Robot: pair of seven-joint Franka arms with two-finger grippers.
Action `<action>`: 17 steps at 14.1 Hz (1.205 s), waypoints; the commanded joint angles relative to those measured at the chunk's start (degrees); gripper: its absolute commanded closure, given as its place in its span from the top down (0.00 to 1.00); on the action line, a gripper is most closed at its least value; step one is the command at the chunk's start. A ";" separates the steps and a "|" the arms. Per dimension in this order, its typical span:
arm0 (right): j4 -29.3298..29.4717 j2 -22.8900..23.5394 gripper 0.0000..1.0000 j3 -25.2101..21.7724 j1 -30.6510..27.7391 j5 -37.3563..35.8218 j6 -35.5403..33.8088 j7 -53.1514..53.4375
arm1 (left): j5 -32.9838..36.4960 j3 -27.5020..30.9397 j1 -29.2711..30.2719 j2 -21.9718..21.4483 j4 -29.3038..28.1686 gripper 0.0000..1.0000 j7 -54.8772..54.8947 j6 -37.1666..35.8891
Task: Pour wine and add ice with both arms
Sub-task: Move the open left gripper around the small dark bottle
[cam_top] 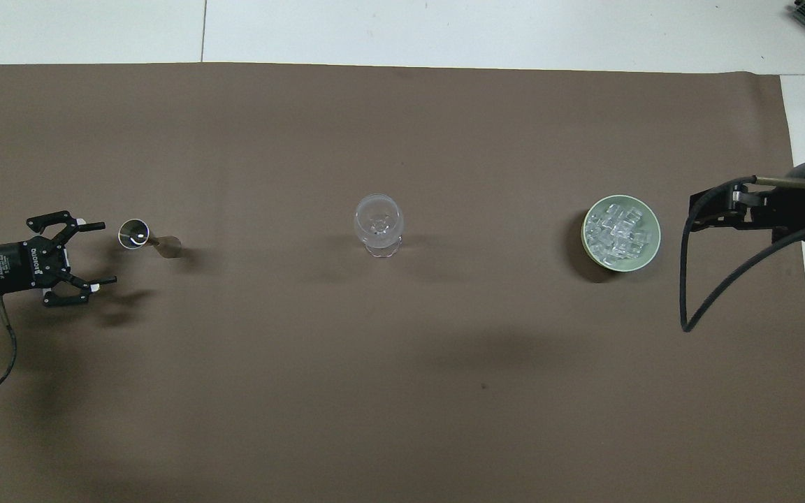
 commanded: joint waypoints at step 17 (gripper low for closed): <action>-1.30 -1.20 1.00 0.48 -1.13 1.23 -0.06 -1.47 | -12.86 -0.23 -8.19 0.22 -2.74 1.00 5.20 10.10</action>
